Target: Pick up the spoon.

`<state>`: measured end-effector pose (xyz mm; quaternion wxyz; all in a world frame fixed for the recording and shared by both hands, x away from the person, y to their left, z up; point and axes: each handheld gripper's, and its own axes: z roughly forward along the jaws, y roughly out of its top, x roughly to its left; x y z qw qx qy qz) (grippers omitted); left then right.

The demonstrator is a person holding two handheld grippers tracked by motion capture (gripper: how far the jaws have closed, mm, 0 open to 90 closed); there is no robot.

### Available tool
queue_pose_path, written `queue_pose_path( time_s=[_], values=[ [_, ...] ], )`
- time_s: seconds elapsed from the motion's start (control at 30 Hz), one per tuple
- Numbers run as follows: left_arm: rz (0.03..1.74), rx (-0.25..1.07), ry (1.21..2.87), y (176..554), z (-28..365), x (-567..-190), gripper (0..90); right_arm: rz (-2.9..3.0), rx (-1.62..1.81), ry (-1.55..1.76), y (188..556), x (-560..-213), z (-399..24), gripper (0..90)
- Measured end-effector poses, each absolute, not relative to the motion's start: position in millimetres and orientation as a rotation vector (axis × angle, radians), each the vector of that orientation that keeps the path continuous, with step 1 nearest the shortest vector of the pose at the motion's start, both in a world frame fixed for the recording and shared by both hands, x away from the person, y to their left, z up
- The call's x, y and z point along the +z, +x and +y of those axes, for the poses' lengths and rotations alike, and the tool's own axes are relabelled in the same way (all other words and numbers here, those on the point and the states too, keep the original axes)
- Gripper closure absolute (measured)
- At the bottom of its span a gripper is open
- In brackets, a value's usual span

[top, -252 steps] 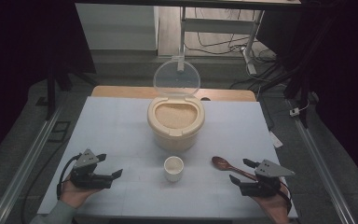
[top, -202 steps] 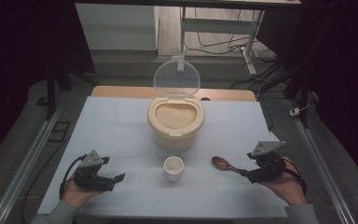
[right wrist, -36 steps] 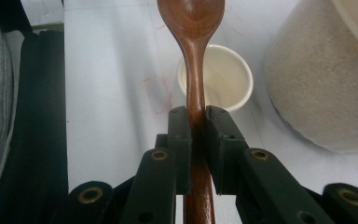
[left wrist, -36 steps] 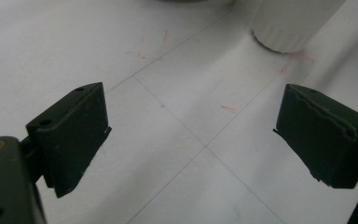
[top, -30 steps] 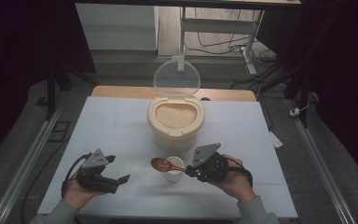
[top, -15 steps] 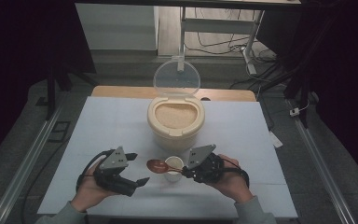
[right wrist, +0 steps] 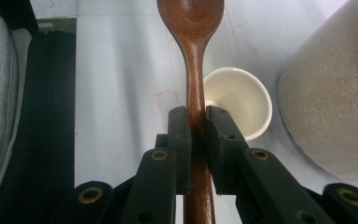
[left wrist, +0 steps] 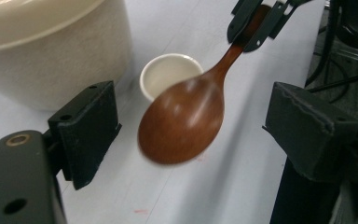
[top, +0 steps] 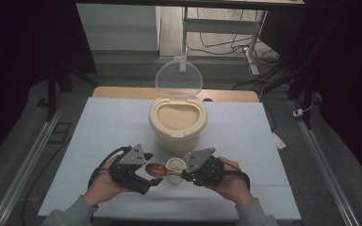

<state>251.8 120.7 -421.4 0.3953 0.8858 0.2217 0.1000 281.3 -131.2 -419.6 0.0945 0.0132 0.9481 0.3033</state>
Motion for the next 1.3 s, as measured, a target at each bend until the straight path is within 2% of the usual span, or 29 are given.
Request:
queue_pose_path(
  time_s=[0.27, 0.47, 0.57, 0.67, 0.7, 0.77, 0.87, 0.9, 0.93, 1.03, 1.3],
  values=[
    [0.503, 0.241, 2.307, 260, 102, -419, 20.7, 2.814, 0.892, 0.013, 279, -420, -128, 80.2],
    [0.441, 0.212, 2.359, 263, 89, -418, 27.0, 2.817, 0.893, 0.006, 278, -421, -125, 80.2],
    [0.423, 0.195, 2.405, 267, 82, -421, 32.0, 2.812, 0.902, -0.014, 277, -420, -124, 80.2],
    [0.402, 0.188, 2.45, 269, 76, -425, 41.6, 2.81, 0.887, -0.034, 275, -421, -122, 80.2],
    [0.395, 0.187, 2.463, 270, 74, -426, 41.6, 2.81, 0.887, -0.034, 275, -421, -122, 80.2],
    [0.377, 0.182, 2.481, 271, 71, -428, 48.9, 2.808, 0.869, -0.042, 273, -420, -121, 80.2],
    [0.348, 0.174, 2.503, 271, 69, -429, 53.2, 2.801, 0.876, -0.055, 272, -421, -120, 80.2],
    [0.341, 0.169, 2.509, 271, 69, -429, 57.8, 2.798, 0.856, -0.071, 271, -419, -120, 80.2],
    [0.33, 0.163, 2.511, 271, 68, -430, 57.8, 2.798, 0.856, -0.071, 271, -419, -120, 80.2],
    [0.301, 0.146, 2.53, 271, 66, -432, 66.5, 2.788, 0.853, -0.103, 268, -418, -119, 80.2],
    [0.237, 0.098, 2.554, 270, 62, -439, 76.8, 2.804, 0.821, -0.127, 266, -422, -117, 80.0]
  ],
)
